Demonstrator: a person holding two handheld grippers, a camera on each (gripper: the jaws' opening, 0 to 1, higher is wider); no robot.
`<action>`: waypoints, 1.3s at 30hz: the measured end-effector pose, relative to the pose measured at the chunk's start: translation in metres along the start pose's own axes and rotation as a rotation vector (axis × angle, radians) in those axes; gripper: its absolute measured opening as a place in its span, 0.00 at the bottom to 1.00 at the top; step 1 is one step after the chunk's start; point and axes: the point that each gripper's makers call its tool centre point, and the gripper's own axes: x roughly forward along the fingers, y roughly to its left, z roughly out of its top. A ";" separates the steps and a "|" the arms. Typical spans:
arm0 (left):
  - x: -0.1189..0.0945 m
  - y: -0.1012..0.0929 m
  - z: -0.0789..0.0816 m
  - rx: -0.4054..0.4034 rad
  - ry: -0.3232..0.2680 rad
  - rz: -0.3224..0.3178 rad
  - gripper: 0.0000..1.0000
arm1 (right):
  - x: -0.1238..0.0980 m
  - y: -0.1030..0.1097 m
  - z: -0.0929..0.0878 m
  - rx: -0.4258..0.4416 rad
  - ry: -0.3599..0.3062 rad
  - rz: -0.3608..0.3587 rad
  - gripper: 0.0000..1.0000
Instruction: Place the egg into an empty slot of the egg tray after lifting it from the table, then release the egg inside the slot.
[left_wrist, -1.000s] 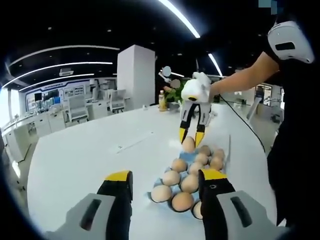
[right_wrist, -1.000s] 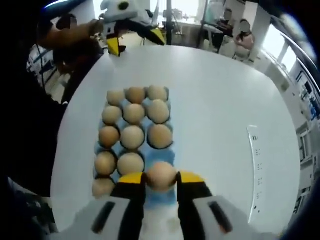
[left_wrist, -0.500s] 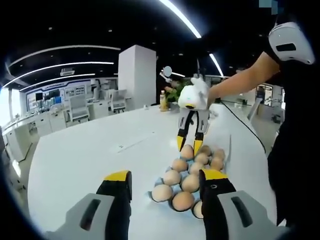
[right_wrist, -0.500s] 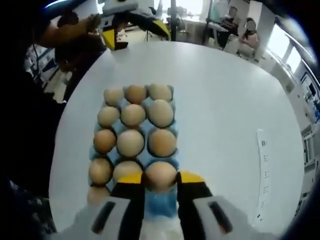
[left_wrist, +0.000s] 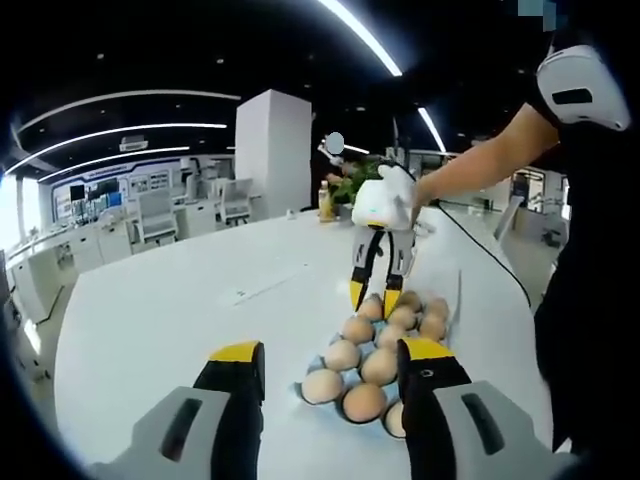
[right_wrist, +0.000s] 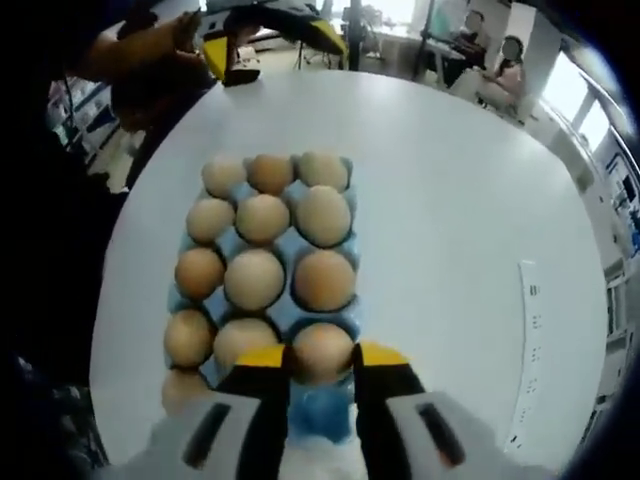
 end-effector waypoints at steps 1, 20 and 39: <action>-0.001 0.000 0.000 -0.004 -0.001 -0.001 0.54 | 0.006 -0.002 0.001 -0.001 0.006 0.004 0.24; 0.000 -0.001 0.002 0.000 0.005 -0.007 0.53 | 0.025 -0.001 -0.006 -0.088 0.041 0.056 0.27; 0.004 -0.003 0.004 0.002 -0.003 -0.017 0.50 | 0.001 -0.006 -0.009 -0.007 -0.052 0.001 0.32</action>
